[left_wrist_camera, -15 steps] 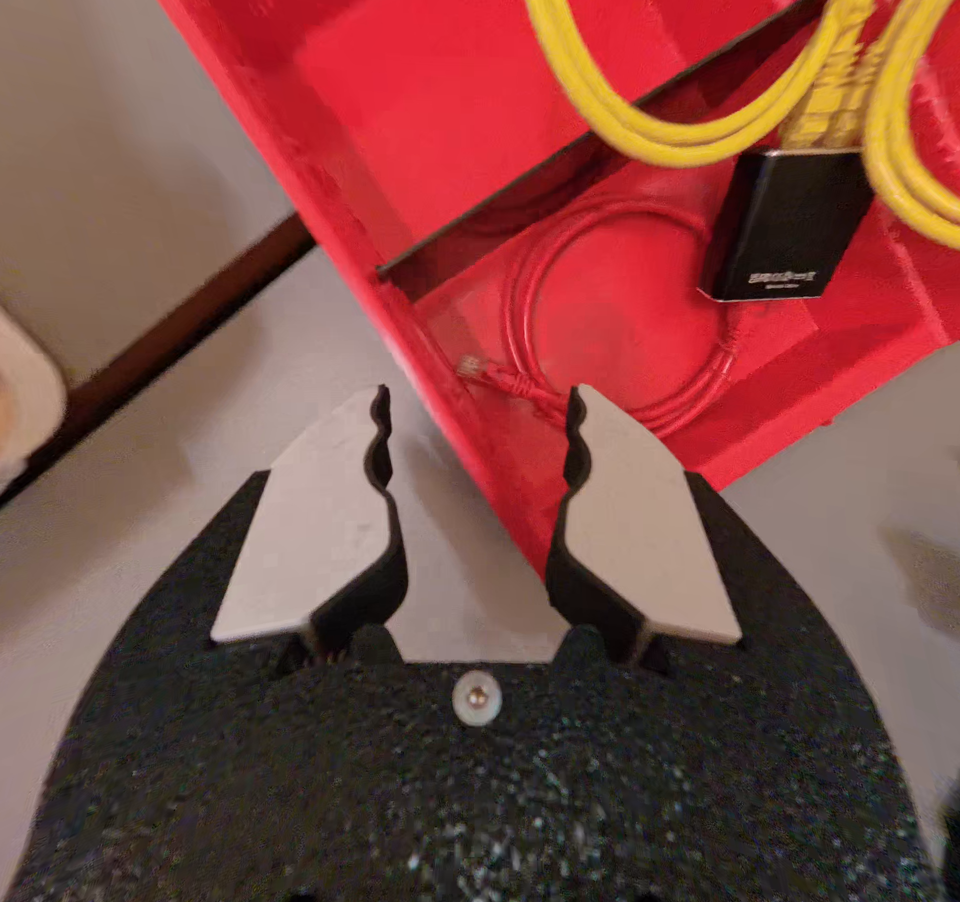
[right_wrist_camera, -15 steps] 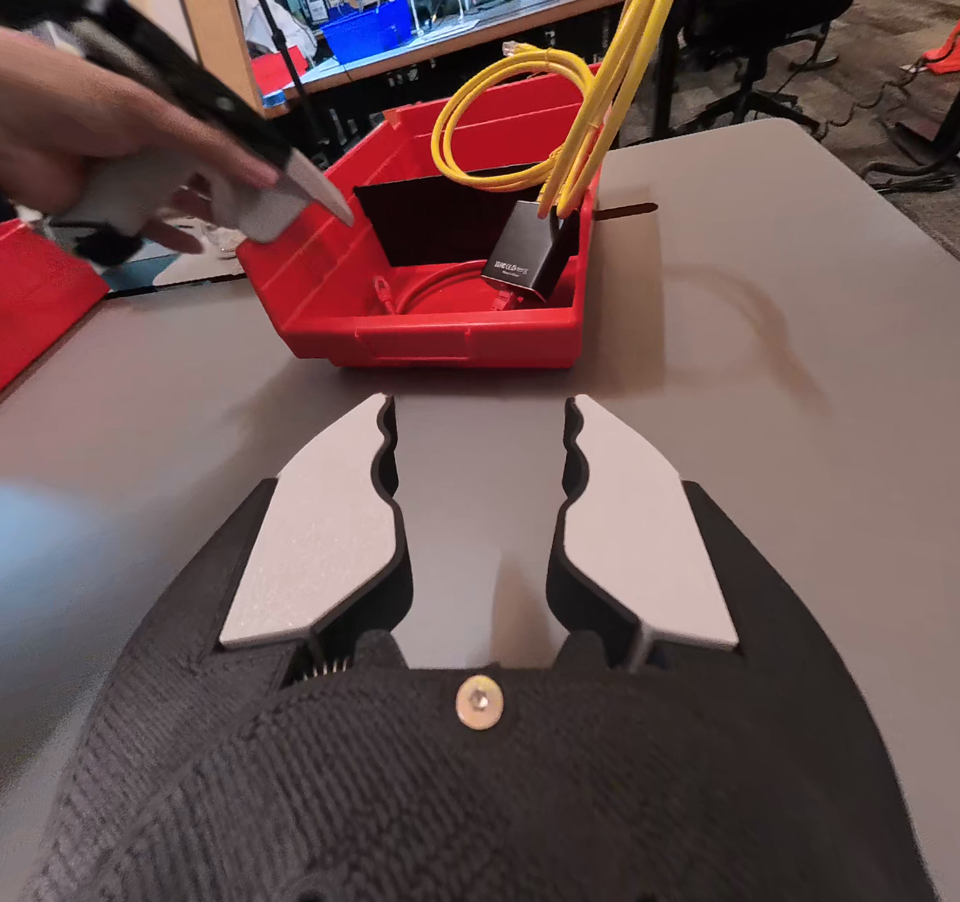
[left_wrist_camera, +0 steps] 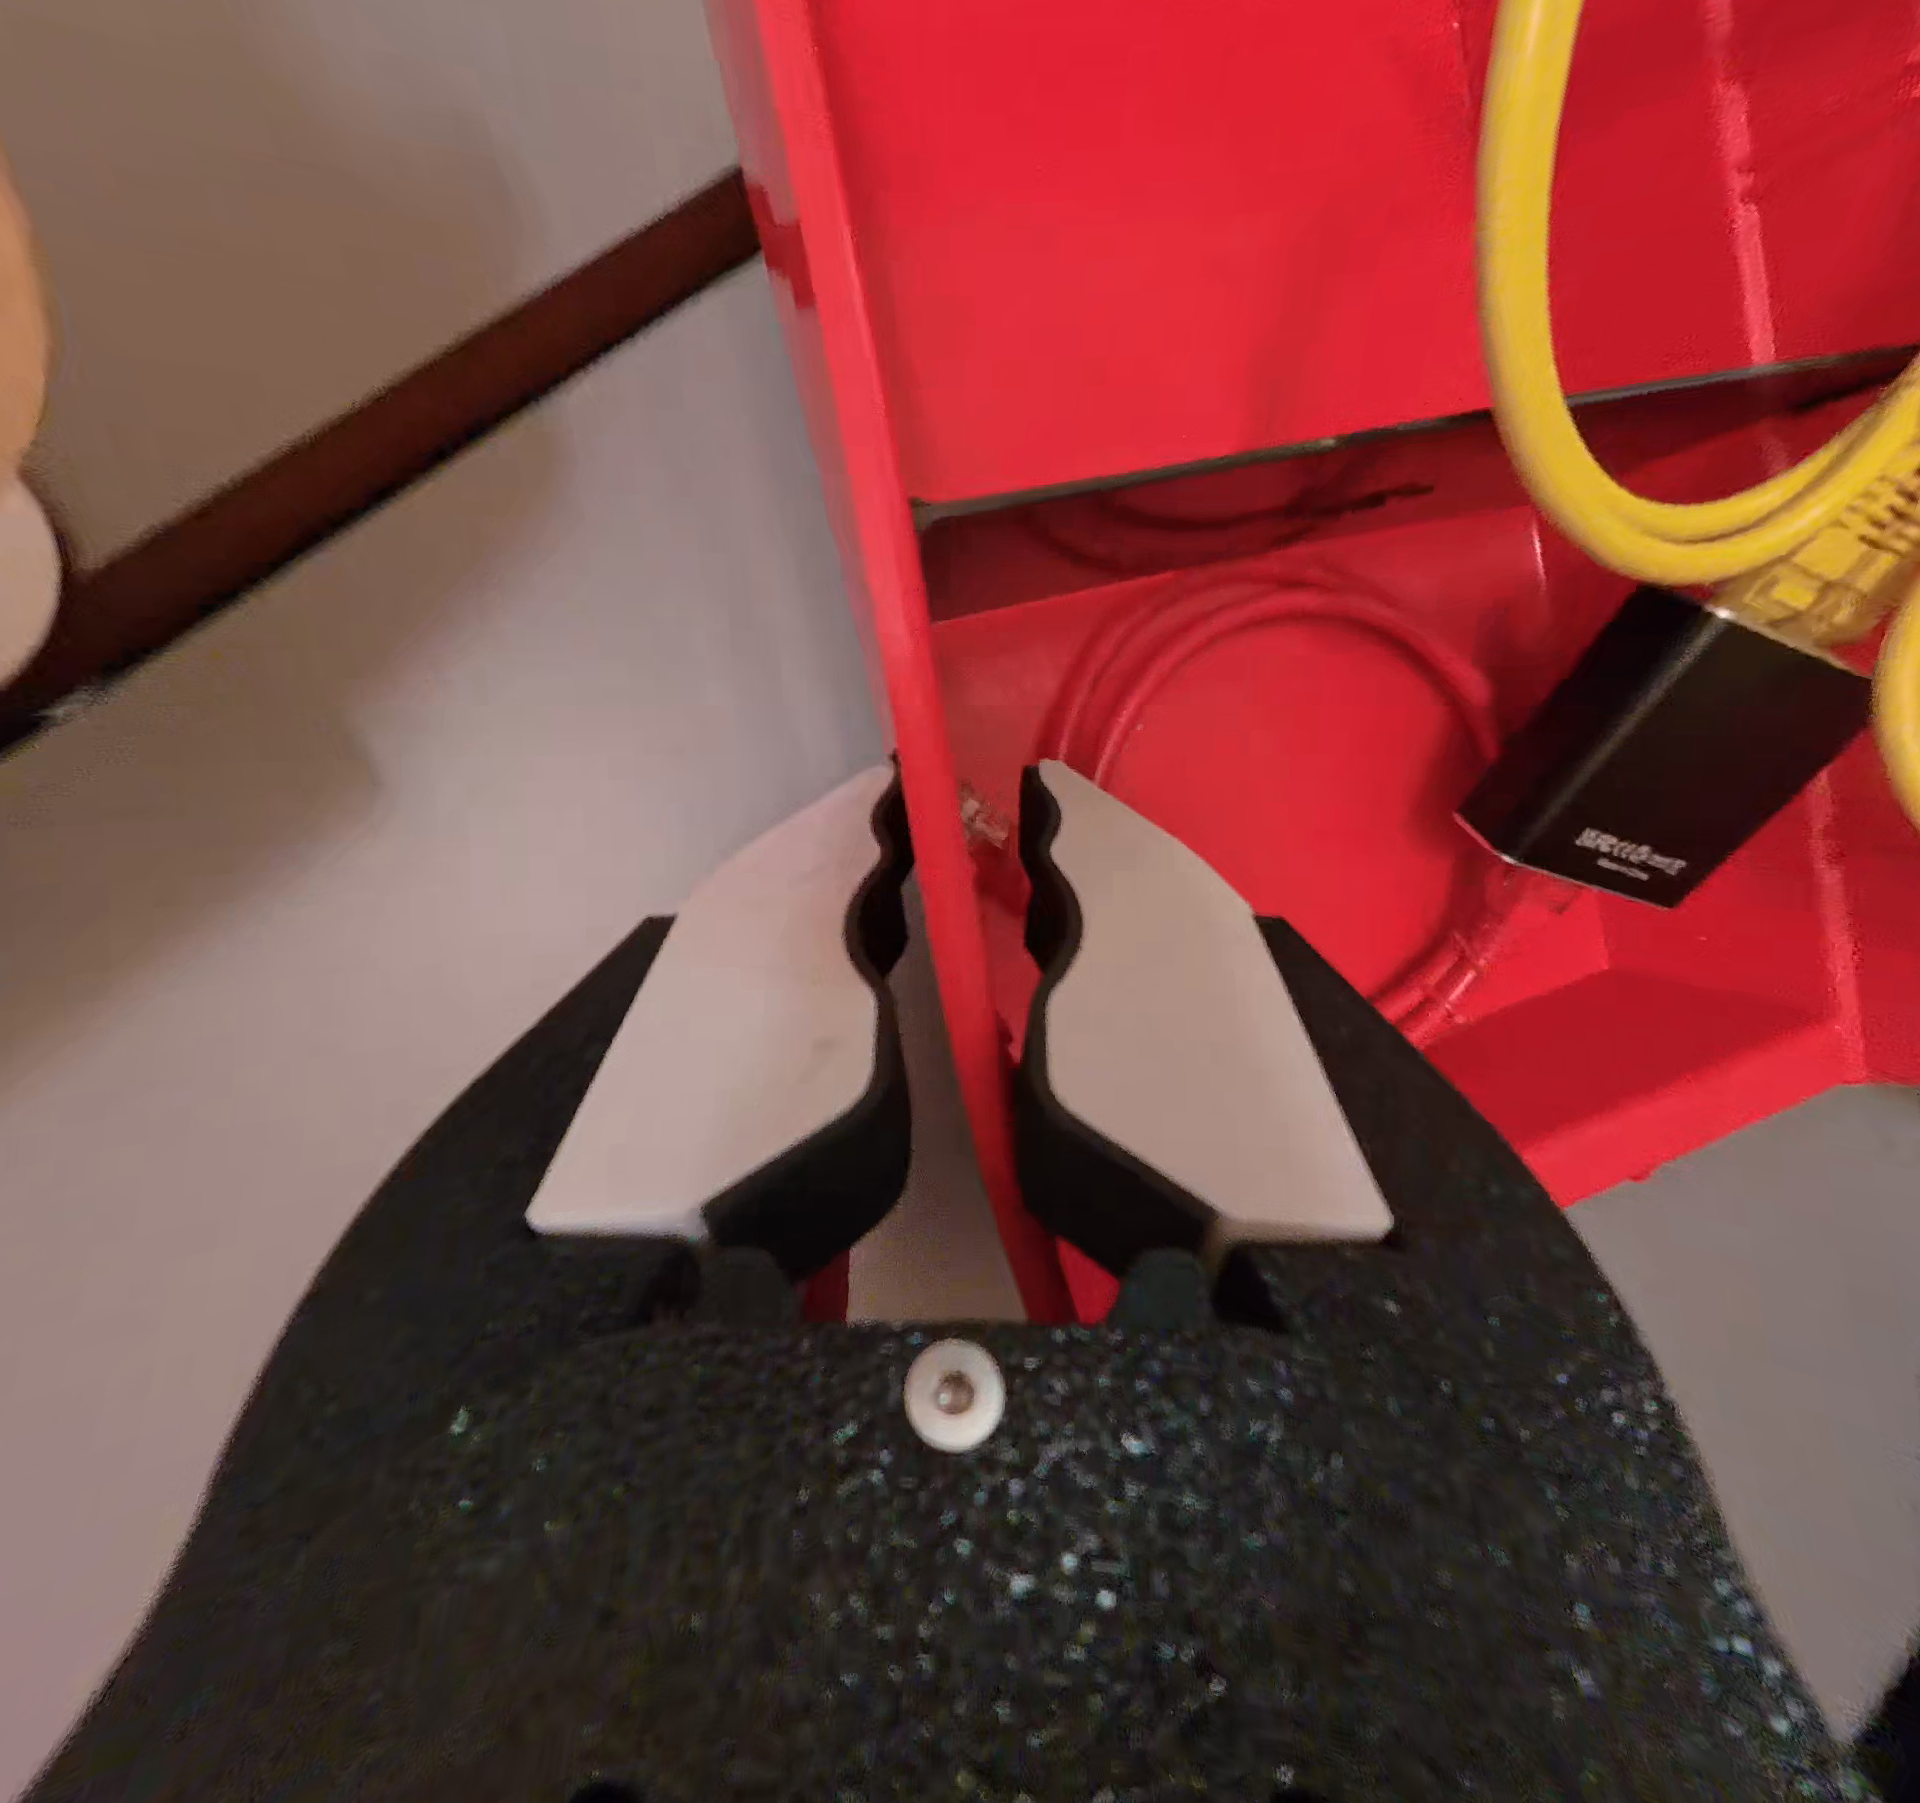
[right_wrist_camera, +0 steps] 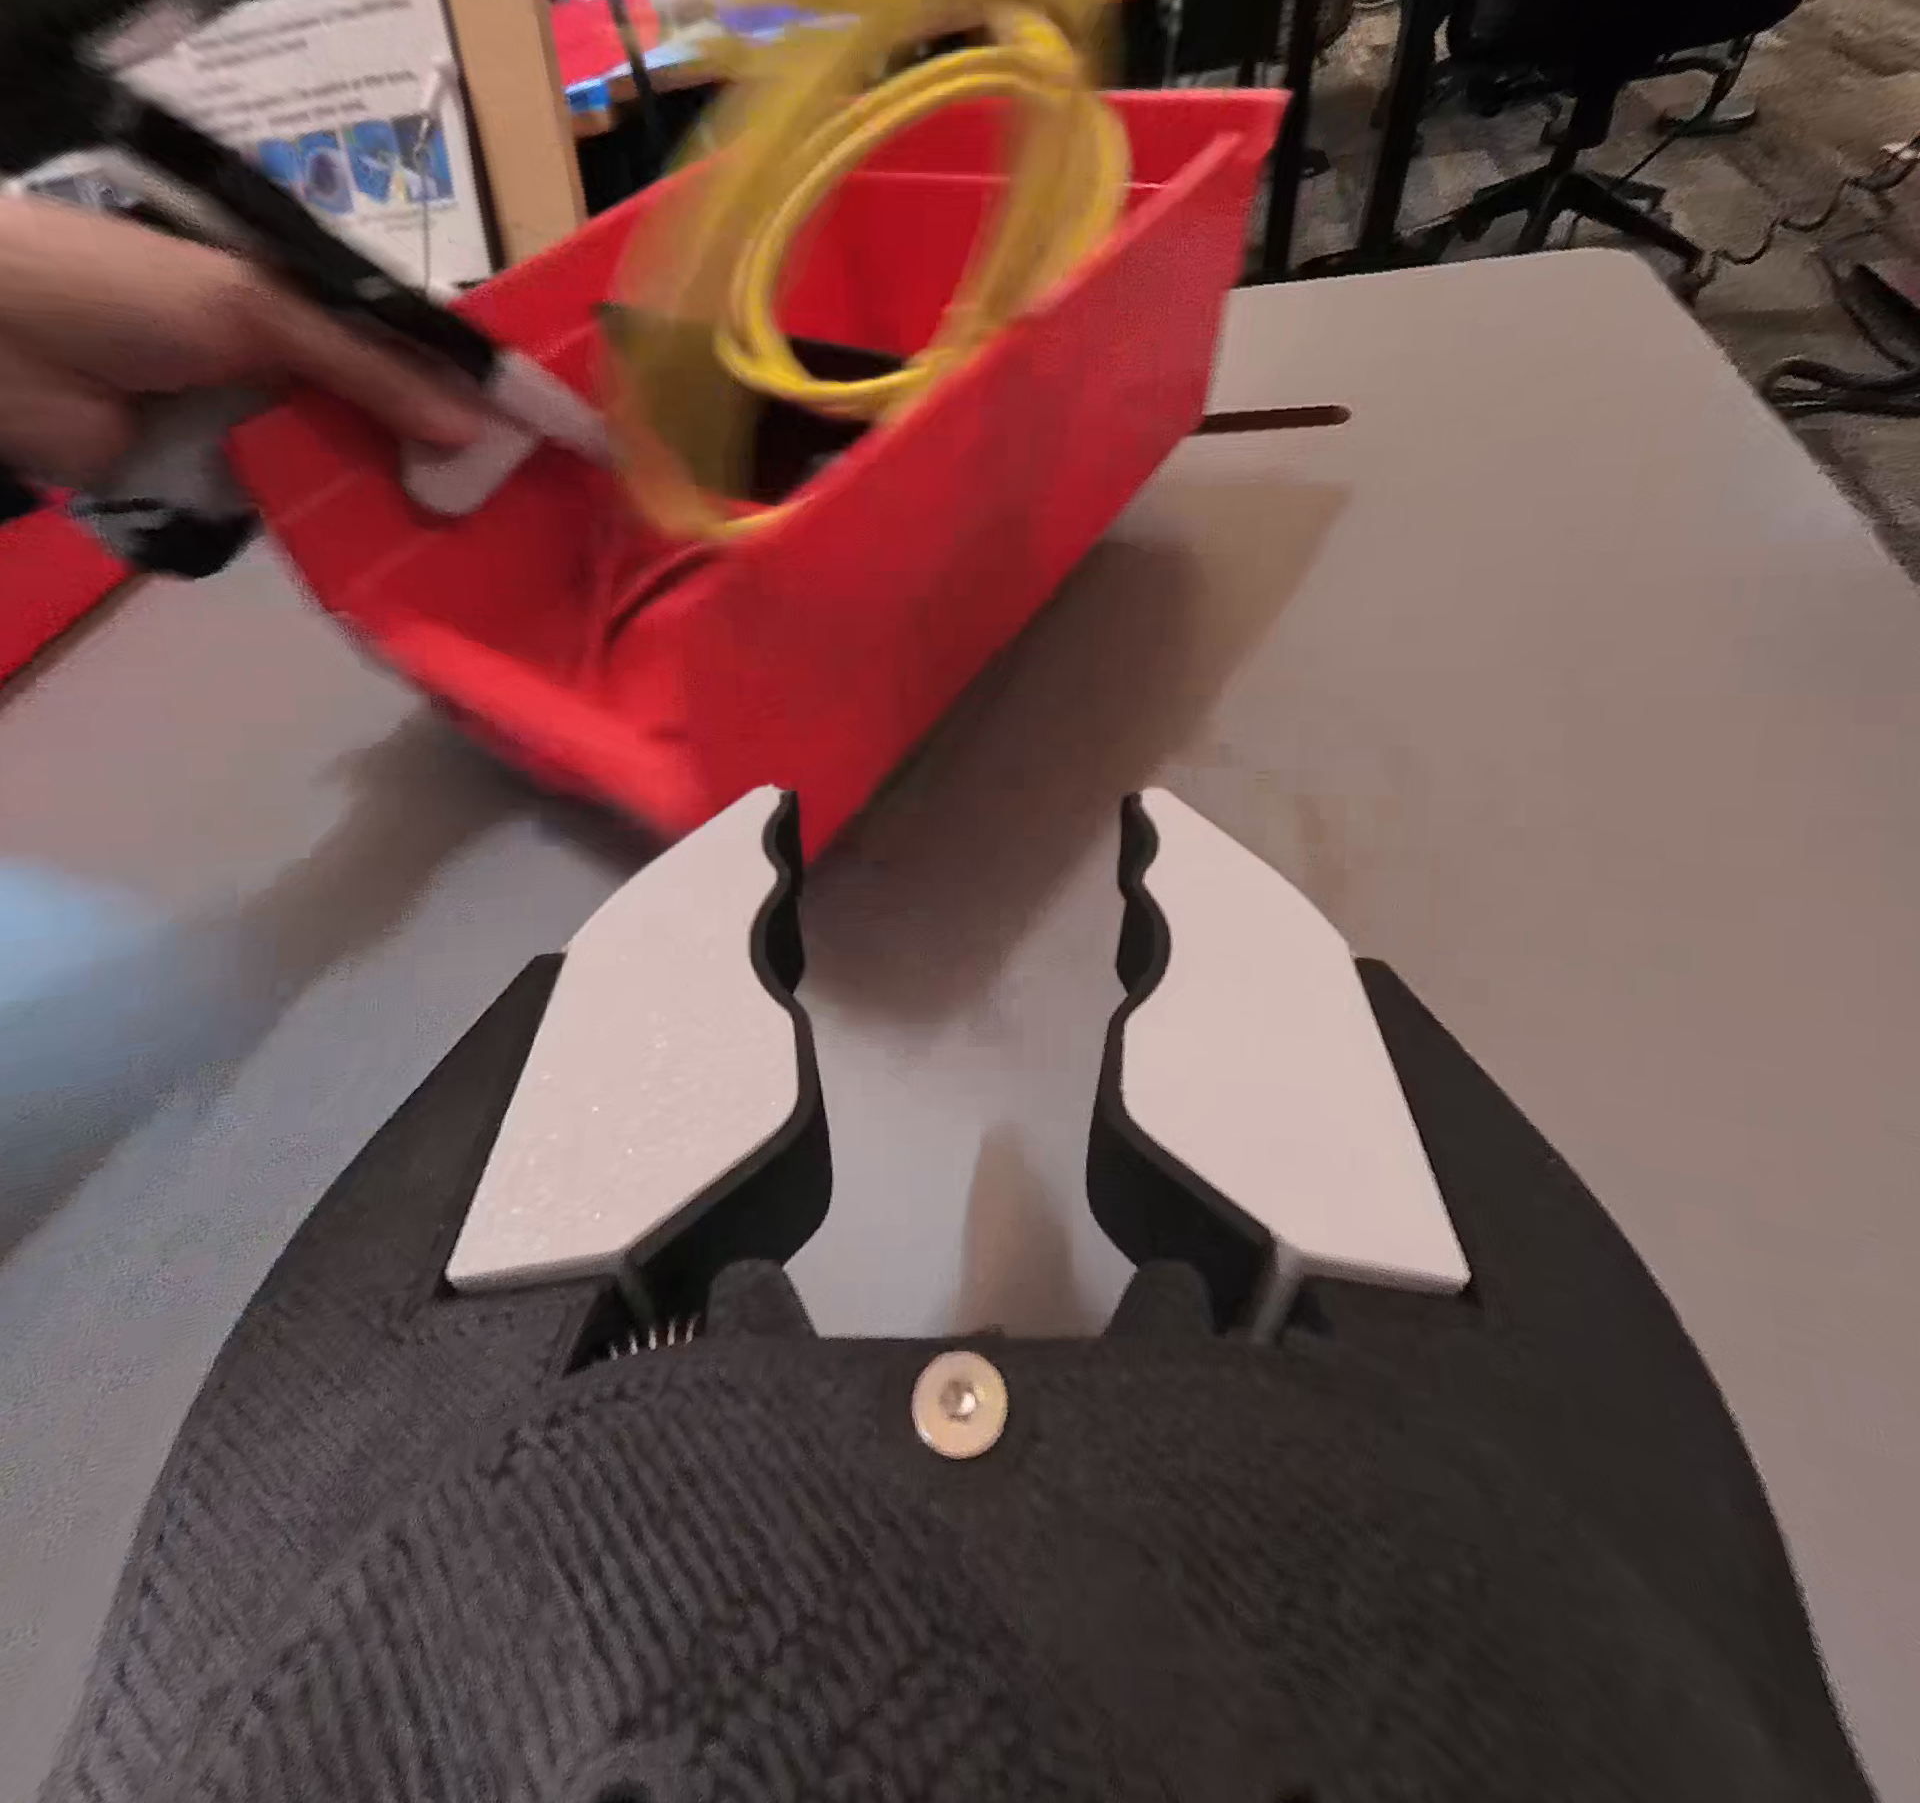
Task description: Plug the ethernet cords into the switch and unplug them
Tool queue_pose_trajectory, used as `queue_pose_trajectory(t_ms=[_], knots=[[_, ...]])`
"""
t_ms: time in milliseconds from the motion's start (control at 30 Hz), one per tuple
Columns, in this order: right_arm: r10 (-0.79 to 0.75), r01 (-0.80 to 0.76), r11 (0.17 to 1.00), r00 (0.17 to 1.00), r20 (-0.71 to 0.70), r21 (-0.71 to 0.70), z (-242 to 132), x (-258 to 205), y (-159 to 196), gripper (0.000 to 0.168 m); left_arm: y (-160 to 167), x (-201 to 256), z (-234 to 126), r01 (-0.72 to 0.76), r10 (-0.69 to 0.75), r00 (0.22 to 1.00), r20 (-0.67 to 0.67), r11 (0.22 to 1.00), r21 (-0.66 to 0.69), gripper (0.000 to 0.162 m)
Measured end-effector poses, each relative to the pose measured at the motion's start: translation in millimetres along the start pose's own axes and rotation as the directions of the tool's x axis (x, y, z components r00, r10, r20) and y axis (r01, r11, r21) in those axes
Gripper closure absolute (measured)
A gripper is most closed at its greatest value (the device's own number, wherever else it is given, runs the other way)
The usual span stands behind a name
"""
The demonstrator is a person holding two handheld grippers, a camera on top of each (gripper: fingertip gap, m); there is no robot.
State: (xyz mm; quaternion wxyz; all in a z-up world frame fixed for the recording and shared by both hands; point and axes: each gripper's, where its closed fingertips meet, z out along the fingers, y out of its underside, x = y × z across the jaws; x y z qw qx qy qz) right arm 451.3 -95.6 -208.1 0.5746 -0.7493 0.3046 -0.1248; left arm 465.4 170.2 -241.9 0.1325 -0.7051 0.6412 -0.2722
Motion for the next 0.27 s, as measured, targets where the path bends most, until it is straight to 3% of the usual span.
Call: queue_pose_trajectory(t_ms=[33, 167, 267], knots=[[0.007, -0.007, 1.000, 1.000, -0.016, 0.009, -4, 3, -3, 0.109, 15, 0, -18, -0.011, 0.012, 0.999, -0.046, 1.000, 0.014, 0.142], [0.046, -0.044, 0.997, 0.998, -0.032, 0.060, -10, -1, -20, 0.111, 101, -5, -110, -0.030, 0.039, 0.983, -0.180, 0.998, 0.057, 0.143], [0.034, -0.035, 0.999, 0.998, 0.055, 0.011, 5, -40, -21, 0.105, 183, -26, -189, -0.001, 0.021, 0.983, -0.183, 0.994, 0.107, 0.143]])
